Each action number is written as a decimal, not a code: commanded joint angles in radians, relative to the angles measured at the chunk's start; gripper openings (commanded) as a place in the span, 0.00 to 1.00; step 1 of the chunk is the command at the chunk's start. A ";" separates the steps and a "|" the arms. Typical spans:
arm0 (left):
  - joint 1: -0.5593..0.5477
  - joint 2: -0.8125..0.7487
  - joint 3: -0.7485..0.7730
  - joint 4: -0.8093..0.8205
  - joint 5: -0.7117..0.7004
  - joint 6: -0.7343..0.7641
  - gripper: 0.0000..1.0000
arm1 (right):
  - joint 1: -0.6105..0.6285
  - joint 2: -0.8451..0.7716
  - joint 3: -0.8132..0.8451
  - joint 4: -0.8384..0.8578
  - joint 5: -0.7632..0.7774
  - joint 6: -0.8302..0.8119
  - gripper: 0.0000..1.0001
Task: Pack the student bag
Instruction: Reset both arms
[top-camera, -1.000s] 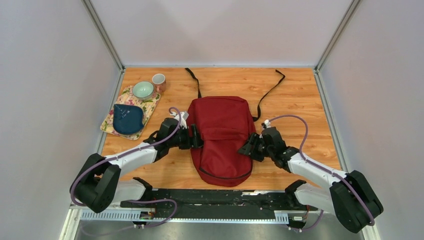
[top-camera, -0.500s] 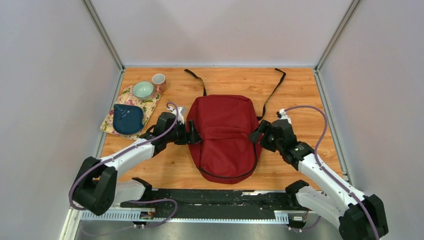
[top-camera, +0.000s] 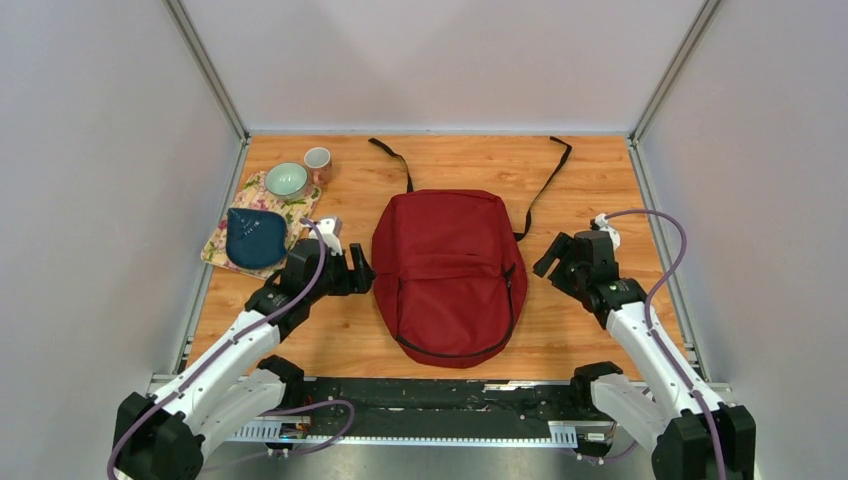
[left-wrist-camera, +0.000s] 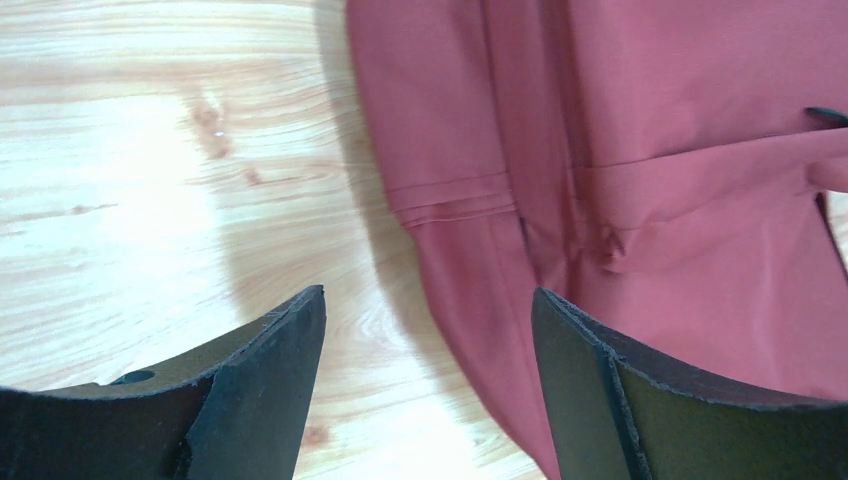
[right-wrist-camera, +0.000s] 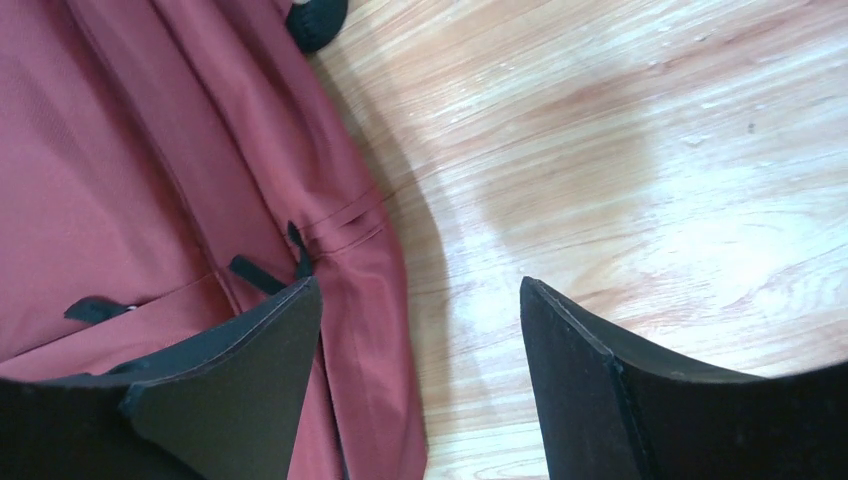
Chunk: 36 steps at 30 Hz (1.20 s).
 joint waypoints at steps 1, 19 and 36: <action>0.004 -0.036 -0.003 -0.101 -0.111 0.047 0.83 | -0.038 0.002 0.047 -0.009 0.011 -0.036 0.76; 0.002 -0.125 -0.042 -0.155 -0.253 0.038 0.83 | -0.042 -0.100 0.025 0.051 -0.015 -0.053 0.77; 0.004 -0.191 0.021 -0.178 -0.293 0.078 0.84 | -0.038 -0.237 0.209 -0.005 -0.179 -0.157 0.77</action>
